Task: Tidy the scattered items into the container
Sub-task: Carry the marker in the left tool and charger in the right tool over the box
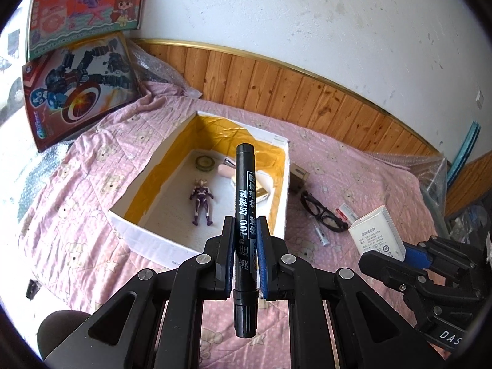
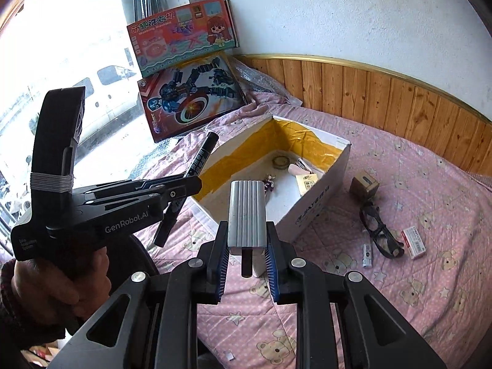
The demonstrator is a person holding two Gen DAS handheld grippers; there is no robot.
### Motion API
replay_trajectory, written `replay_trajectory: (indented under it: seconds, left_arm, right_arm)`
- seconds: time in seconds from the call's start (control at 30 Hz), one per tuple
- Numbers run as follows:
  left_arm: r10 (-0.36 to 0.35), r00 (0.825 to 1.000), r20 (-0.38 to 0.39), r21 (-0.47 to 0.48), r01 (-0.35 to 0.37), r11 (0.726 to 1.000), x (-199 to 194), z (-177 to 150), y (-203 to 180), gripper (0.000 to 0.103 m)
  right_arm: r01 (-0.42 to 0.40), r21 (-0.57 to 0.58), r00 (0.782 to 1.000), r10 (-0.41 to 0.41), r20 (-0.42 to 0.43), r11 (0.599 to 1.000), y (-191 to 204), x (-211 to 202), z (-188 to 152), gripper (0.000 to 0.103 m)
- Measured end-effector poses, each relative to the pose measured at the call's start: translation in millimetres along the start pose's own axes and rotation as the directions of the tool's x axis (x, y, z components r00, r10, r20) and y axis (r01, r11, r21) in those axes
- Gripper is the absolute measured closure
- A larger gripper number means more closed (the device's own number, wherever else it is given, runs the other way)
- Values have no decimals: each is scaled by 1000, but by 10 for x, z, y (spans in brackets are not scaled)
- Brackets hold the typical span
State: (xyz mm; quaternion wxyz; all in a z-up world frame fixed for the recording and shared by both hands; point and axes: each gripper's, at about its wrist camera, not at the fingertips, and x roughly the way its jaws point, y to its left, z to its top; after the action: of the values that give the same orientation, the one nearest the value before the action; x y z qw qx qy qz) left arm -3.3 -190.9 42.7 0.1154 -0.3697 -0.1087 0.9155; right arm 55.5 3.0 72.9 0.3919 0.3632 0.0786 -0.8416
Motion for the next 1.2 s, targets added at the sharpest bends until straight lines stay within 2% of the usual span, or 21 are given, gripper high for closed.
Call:
replay_trajectory:
  seconds: [0.27,0.47,0.87,0.97,1.2]
  left_arm:
    - [15,999,39,-18,-14,1000,-49,226,243,90]
    - [-5,998,58,-9,6,1000,-52,412,367,90]
    - [-10,994,107,21,8,1000,40,846,462,90]
    - [-14,995,100,26,11,1000,135,926,457,90]
    - [-31,999,12,10,30,999,522,955,491,90]
  right_arm:
    - [-4,-40,1000,4,10,999,100,79,205,80]
    - [-7,-46,1000,8,17,999,99,154,402,80]
    - [-17,-69,1000,17,-3,997,65,469,833,80]
    - [-17,-67,1000,16,-18,998,16,606,969,80]
    - [-10,-43,998,8,-68,999,-226,979,1256,80]
